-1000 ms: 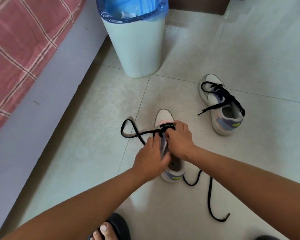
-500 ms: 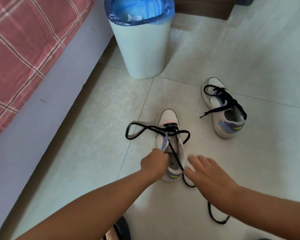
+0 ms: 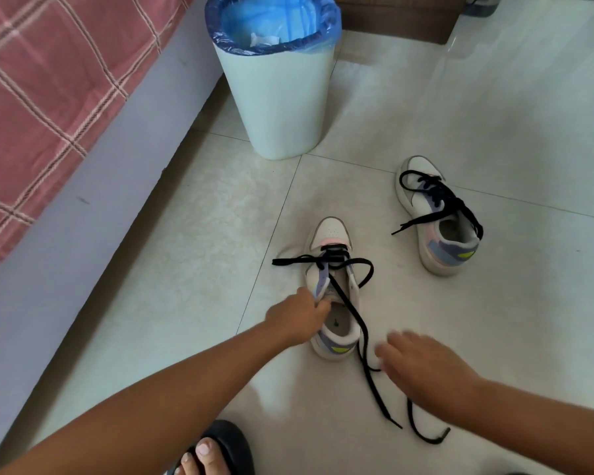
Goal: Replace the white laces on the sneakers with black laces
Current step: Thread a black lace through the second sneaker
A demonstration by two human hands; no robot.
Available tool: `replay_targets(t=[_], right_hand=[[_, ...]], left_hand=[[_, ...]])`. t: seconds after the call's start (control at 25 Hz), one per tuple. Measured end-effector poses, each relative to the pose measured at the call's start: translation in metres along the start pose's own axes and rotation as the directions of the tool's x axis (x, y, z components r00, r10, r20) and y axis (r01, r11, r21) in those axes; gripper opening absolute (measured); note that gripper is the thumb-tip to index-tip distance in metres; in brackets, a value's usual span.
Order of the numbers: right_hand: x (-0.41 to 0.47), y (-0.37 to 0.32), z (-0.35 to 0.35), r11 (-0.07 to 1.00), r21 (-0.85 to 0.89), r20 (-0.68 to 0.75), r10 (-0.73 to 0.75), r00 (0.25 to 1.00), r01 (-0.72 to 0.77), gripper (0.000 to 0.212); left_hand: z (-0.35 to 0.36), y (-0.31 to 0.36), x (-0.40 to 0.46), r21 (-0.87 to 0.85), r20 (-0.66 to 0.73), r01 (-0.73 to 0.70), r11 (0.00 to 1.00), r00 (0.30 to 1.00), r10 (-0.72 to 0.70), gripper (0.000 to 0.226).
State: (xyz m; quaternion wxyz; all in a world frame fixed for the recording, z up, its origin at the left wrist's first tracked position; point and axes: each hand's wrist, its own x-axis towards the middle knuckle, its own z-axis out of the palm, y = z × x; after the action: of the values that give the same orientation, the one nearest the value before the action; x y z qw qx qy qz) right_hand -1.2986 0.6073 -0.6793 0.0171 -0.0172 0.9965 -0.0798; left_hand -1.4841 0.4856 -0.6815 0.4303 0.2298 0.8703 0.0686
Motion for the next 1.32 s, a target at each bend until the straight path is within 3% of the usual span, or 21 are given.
replay_targets(t=[0.08,0.16,0.2,0.28,0.36,0.4,0.48,0.52,0.6,0.68,0.76,0.8,0.88,0.92,1.04,1.12,1.16,1.32], right_hand=[[0.052,0.0,-0.011,0.982,0.11,-0.116,0.166,0.979,-0.154,0.016],[0.092,0.0,-0.016,0.94,0.149,-0.026,0.314,0.949,-0.307,0.014],[0.106,0.0,-0.017,0.906,0.144,0.076,0.39,0.918,-0.397,0.019],[0.124,0.001,-0.016,0.846,0.089,0.251,0.493,0.833,-0.527,0.027],[0.132,0.003,-0.013,0.803,0.093,0.317,0.537,0.782,-0.589,0.028],[0.134,0.004,-0.01,0.788,0.101,0.325,0.551,0.769,-0.608,0.027],[0.137,0.004,-0.006,0.77,0.107,0.334,0.568,0.753,-0.629,0.024],[0.138,0.004,-0.004,0.761,0.116,0.339,0.573,0.746,-0.638,0.024],[0.139,0.002,-0.004,0.738,0.143,0.354,0.584,0.731,-0.659,0.024],[0.138,0.003,-0.004,0.701,0.202,0.384,0.586,0.714,-0.684,0.023],[0.136,0.005,-0.006,0.66,0.272,0.406,0.581,0.705,-0.701,0.022],[0.134,0.006,-0.008,0.651,0.297,0.402,0.578,0.71,-0.699,0.021],[0.13,0.007,-0.009,0.661,0.313,0.373,0.574,0.728,-0.682,0.02],[0.129,0.006,-0.008,0.675,0.308,0.356,0.572,0.739,-0.67,0.019],[0.129,0.002,-0.007,0.742,0.252,0.315,0.544,0.778,-0.621,0.02],[0.129,0.0,-0.005,0.816,0.129,0.317,0.505,0.803,-0.564,0.024],[0.129,-0.001,-0.005,0.84,0.077,0.319,0.49,0.811,-0.538,0.026],[0.11,-0.01,-0.015,0.939,0.007,0.15,0.339,0.929,-0.344,0.039]], left_hand=[[-0.021,-0.006,0.005,0.035,-0.101,-0.066,0.997,0.993,0.069,0.057],[-0.042,-0.011,0.018,-0.009,-0.279,-0.177,0.984,0.946,0.167,0.045],[-0.051,-0.014,0.028,0.054,-0.32,-0.23,0.972,0.918,0.235,0.039],[-0.056,-0.022,0.049,0.328,-0.236,-0.25,0.911,0.912,0.336,0.042],[-0.054,-0.026,0.063,0.422,-0.172,-0.209,0.882,0.937,0.304,0.035],[-0.056,-0.023,0.066,0.348,-0.195,-0.206,0.914,0.938,0.286,0.027],[-0.071,-0.017,0.064,-0.09,-0.229,-0.245,0.965,0.948,0.219,0.012],[-0.082,-0.015,0.061,-0.345,-0.211,-0.251,0.904,0.96,0.186,0.008],[-0.106,-0.013,0.05,-0.708,-0.15,-0.218,0.672,0.976,0.159,0.01],[-0.118,-0.015,0.043,-0.876,-0.118,-0.175,0.45,0.981,0.152,0.013],[-0.113,-0.017,0.044,-0.917,-0.121,-0.125,0.379,0.992,0.035,0.011],[-0.105,-0.017,0.045,-0.907,-0.097,-0.063,0.415,0.993,-0.062,0.018],[-0.077,-0.016,0.043,-0.759,-0.058,0.103,0.643,0.973,-0.223,0.041],[-0.061,-0.013,0.037,-0.627,-0.037,0.158,0.763,0.972,-0.231,0.046],[-0.014,0.006,0.01,-0.166,0.097,0.036,0.985,0.995,-0.02,0.042],[0.004,0.015,0.005,0.082,0.042,-0.026,0.996,0.999,0.023,0.035],[0.008,0.016,0.006,0.121,-0.014,-0.012,0.993,1.0,0.014,0.031],[0.01,0.014,0.012,0.043,-0.12,0.032,0.999,0.992,-0.027,0.024]])
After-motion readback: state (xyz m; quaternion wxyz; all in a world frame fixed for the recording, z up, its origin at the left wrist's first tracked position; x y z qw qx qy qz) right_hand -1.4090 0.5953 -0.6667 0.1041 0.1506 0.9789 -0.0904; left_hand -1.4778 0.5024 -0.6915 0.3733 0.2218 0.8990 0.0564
